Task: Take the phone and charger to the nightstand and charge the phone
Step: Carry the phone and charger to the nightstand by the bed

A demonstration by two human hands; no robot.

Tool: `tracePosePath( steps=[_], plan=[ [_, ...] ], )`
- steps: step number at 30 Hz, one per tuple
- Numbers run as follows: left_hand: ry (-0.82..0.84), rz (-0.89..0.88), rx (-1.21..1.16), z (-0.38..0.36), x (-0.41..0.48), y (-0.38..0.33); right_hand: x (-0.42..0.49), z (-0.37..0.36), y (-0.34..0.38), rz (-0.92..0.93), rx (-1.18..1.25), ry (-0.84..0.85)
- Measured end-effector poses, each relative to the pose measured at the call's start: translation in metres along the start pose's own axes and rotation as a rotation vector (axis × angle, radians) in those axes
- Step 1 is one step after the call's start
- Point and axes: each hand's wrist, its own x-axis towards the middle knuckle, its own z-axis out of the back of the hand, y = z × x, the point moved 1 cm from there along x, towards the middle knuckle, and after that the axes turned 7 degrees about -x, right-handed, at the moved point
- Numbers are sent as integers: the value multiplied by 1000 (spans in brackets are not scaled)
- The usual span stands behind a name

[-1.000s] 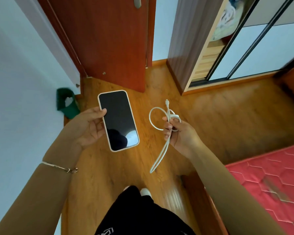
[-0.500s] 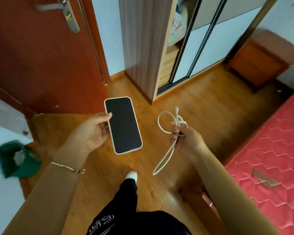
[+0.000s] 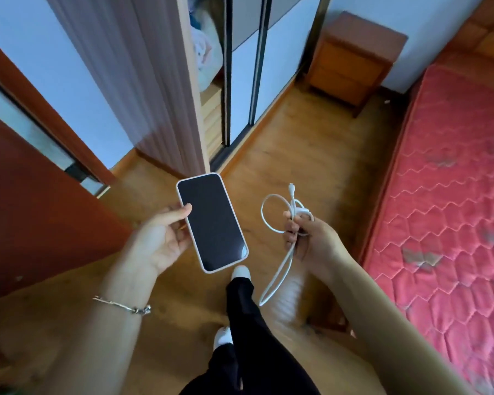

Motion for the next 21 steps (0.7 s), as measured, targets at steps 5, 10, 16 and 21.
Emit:
tracePosePath(
  steps=[5, 10, 16, 21],
  plan=[
    [18, 41, 45, -39, 61, -21, 50, 15, 29, 17, 30, -57],
    [41, 68, 91, -83, 121, -47, 96, 29, 76, 23, 71, -112],
    [101, 124, 174, -136, 177, -60, 136, 49, 127, 68, 145, -148],
    [171, 143, 298, -193, 221, -77, 162, 70, 164, 103, 186, -151]
  ],
)
